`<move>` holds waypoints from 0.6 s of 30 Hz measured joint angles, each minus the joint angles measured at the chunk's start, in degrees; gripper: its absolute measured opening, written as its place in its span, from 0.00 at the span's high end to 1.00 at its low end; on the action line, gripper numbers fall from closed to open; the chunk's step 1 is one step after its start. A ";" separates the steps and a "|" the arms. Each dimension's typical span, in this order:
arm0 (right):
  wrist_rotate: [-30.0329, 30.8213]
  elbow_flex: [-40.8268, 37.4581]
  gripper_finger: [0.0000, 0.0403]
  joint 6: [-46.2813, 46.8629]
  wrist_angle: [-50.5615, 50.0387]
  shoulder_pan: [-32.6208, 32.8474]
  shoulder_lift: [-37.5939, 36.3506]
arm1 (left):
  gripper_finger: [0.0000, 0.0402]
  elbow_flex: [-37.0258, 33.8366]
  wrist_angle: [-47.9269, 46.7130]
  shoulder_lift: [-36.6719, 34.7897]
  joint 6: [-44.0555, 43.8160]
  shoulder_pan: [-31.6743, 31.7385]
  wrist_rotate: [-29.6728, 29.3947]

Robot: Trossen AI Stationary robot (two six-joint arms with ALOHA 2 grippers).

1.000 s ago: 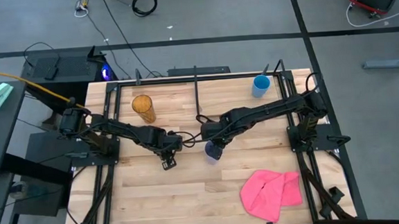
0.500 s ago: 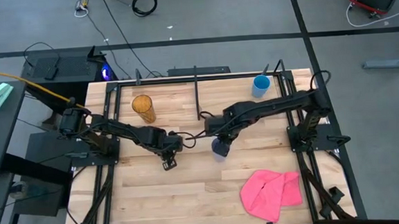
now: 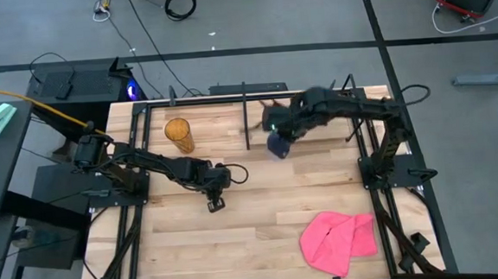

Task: Stack small to large cups/mugs on shelf
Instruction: Put the purple cup on the shelf

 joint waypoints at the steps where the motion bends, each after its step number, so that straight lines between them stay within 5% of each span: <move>1: 0.01 0.81 0.99 -0.82 0.00 -1.33 0.08 | 0.87 0.00 0.30 0.00 0.04 0.00 0.00; 18: -2.61 1.76 0.99 -15.14 0.12 -29.11 0.22 | 0.87 0.00 6.14 0.00 5.13 0.94 0.00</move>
